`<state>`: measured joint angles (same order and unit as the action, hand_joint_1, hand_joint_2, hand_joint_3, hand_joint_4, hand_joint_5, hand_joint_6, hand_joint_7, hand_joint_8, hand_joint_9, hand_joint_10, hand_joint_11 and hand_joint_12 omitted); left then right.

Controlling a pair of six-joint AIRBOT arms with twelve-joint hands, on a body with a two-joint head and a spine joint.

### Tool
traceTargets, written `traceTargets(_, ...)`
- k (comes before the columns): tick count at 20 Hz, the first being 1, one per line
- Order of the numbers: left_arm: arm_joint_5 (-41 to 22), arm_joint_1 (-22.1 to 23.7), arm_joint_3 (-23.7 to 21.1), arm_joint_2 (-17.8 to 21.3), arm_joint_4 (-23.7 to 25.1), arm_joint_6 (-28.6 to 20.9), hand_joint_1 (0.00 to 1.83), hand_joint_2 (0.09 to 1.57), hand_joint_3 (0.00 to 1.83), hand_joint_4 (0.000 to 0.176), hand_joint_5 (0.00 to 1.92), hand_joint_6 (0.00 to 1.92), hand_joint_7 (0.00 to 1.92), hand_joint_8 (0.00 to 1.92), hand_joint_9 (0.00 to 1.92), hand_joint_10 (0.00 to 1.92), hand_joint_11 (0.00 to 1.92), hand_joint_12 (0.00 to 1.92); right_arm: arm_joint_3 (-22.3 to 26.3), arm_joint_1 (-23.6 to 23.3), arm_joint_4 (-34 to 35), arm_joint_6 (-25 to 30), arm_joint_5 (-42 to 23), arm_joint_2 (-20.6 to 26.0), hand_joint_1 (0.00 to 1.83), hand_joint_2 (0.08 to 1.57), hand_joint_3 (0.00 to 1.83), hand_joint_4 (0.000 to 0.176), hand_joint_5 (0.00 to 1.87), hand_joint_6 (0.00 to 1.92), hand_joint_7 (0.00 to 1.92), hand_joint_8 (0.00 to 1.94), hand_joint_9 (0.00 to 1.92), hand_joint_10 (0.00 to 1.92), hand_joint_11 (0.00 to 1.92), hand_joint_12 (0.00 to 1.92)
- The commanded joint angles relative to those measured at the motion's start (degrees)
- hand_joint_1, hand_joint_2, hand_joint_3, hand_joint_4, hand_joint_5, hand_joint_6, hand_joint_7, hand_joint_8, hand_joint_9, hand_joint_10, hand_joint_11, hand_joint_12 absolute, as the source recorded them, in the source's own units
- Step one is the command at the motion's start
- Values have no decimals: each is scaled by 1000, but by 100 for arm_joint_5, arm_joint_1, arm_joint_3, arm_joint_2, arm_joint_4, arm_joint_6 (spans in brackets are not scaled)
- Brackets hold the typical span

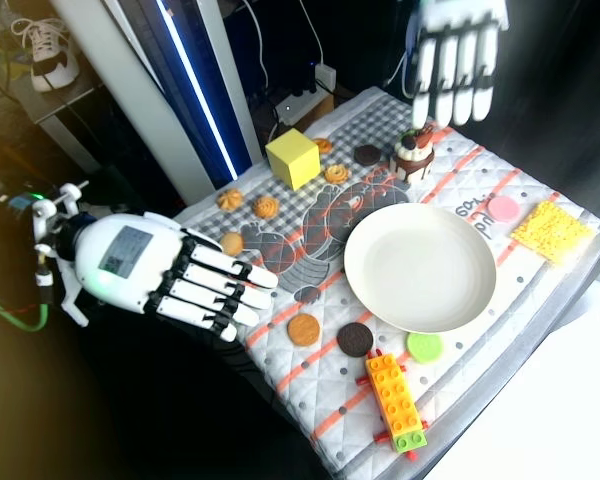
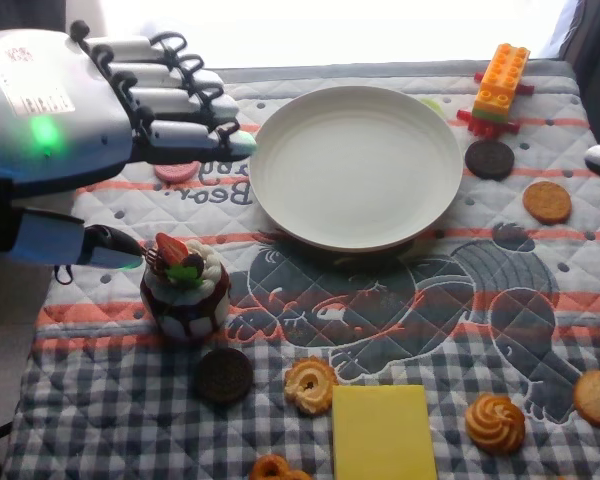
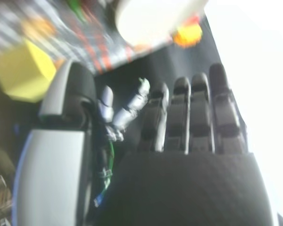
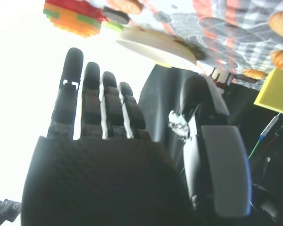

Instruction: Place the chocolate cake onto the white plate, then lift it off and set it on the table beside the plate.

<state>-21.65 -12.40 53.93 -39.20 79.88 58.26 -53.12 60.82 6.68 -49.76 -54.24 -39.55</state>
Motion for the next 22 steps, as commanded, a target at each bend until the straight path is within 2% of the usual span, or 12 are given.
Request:
traceTargets(1, -48, -14, 8, -18, -123, -1, 651, 1135, 1, 38, 178, 2, 158, 2, 109, 8, 0, 543, -46, -77, 107, 21, -610, 29, 513, 1279, 2, 21, 0, 0, 49, 3, 0, 313, 0, 848)
traceTargets(2, -6, -114, 17, -59, -125, -1, 643, 1141, 1, 39, 164, 5, 145, 4, 104, 4, 0, 646, -46, -77, 107, 24, -608, 25, 514, 1289, 5, 5, 0, 0, 53, 4, 0, 300, 0, 865)
traceTargets(3, 11, -209, 40, -99, -124, -1, 657, 1133, 0, 56, 146, 3, 116, 1, 67, 1, 0, 591, -46, -76, 106, 24, -602, 23, 503, 1281, 1, 9, 0, 0, 58, 5, 0, 306, 0, 890)
traceTargets(6, -70, -370, 213, -260, 252, -1, 614, 1147, 3, 40, 144, 2, 92, 1, 47, 3, 0, 509, -46, -76, 92, 37, -566, 19, 523, 1266, 0, 32, 0, 0, 35, 4, 0, 230, 0, 764)
traceTargets(7, -76, -387, 233, -299, 422, -1, 676, 1142, 1, 44, 144, 1, 91, 0, 29, 1, 0, 437, -47, -76, 85, 45, -560, 19, 518, 1265, 0, 8, 0, 0, 21, 6, 0, 243, 0, 880)
traceTargets(11, -81, -548, 320, -514, 598, -1, 692, 1118, 1, 66, 132, 1, 87, 3, 29, 1, 0, 597, -55, -75, 69, 51, -524, -4, 522, 1267, 1, 2, 0, 0, 38, 9, 0, 256, 0, 1074)
traceTargets(12, -114, -558, 402, -624, 810, -1, 682, 1117, 0, 57, 124, 1, 89, 1, 33, 2, 0, 556, -58, -75, 69, 51, -522, -9, 519, 1272, 2, 2, 0, 0, 35, 6, 0, 297, 0, 1098)
traceTargets(16, -147, -727, 541, -843, 824, -1, 714, 1159, 4, 105, 87, 0, 41, 1, 6, 0, 0, 41, -59, -73, 69, 53, -518, -12, 527, 1264, 0, 39, 0, 0, 98, 22, 0, 438, 0, 1146)
traceTargets(17, -145, -805, 580, -915, 801, -1, 723, 1170, 0, 113, 86, 0, 36, 1, 14, 2, 0, 90, -59, -73, 69, 53, -517, -12, 532, 1271, 1, 46, 0, 0, 68, 8, 0, 408, 0, 1093)
traceTargets(19, -155, -903, 661, -1029, 751, -1, 792, 1190, 3, 71, 131, 9, 82, 7, 59, 16, 0, 301, -59, -73, 69, 54, -515, -12, 568, 1278, 2, 29, 0, 0, 60, 10, 0, 385, 0, 998)
traceTargets(21, -186, -966, 703, -1069, 755, -1, 914, 1225, 5, 71, 252, 48, 212, 44, 164, 82, 0, 915, -59, -70, 69, 54, -511, -12, 590, 1278, 1, 27, 0, 0, 26, 1, 0, 302, 0, 972)
traceTargets(22, -196, -978, 705, -1069, 753, -1, 961, 1241, 0, 77, 272, 145, 238, 114, 94, 400, 0, 1138, -59, -67, 69, 55, -509, -12, 595, 1275, 0, 29, 0, 0, 24, 2, 0, 282, 0, 963)
